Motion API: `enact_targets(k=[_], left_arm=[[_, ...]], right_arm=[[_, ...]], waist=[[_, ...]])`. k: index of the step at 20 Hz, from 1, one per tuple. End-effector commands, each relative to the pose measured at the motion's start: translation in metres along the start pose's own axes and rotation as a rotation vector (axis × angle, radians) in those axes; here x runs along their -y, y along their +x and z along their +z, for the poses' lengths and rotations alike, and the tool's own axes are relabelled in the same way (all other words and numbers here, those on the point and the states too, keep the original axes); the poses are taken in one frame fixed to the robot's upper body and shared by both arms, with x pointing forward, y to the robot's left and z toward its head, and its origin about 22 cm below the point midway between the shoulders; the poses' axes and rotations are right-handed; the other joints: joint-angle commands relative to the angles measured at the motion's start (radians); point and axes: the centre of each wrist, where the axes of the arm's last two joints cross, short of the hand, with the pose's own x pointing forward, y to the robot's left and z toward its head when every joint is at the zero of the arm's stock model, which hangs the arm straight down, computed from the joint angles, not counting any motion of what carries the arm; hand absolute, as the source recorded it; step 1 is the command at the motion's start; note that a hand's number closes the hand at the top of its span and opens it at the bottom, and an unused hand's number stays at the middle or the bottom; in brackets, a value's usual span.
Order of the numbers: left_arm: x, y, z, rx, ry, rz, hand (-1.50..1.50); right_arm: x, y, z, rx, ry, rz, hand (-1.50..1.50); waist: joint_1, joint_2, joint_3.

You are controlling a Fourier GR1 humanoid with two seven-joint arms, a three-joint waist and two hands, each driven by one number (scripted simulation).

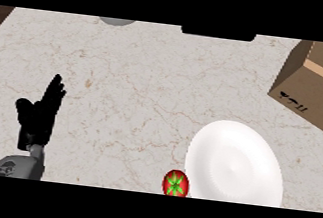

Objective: Pick the sweet potato from the plate and place it in the cardboard box

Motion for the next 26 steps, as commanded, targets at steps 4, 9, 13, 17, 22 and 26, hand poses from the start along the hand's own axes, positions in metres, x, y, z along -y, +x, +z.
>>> enact_targets(k=[4, 9, 13, 17, 22, 26], left_arm=[[0.016, 0.007, -0.009, 0.014, -0.013, -0.009, 0.0], [0.006, 0.01, -0.008, 0.019, -0.009, -0.019, 0.0], [0.01, 0.006, -0.005, 0.008, -0.034, -0.003, 0.0], [0.007, -0.01, -0.002, 0.012, -0.014, 0.001, 0.0], [0.016, 0.013, -0.013, 0.004, -0.017, 0.002, 0.0], [0.016, 0.006, -0.013, 0.011, -0.008, 0.009, 0.0]], right_arm=[[-0.023, -0.058, -0.035, -0.037, 0.024, 0.072, 1.5], [-0.065, -0.073, -0.049, -0.143, 0.059, -0.016, 1.5], [-0.068, -0.068, -0.063, -0.157, 0.12, -0.17, -1.5], [-0.073, -0.092, -0.053, -0.087, 0.055, -0.317, -1.5], [-0.068, -0.091, -0.057, 0.014, -0.012, -0.599, -1.5], [-0.052, -0.121, -0.044, 0.01, -0.076, -0.793, -1.5]], waist=[[0.012, 0.006, 0.001], [0.024, 0.008, 0.002], [0.028, 0.008, 0.002], [0.024, 0.012, 0.003], [0.005, 0.006, 0.003], [0.003, 0.009, 0.003]])
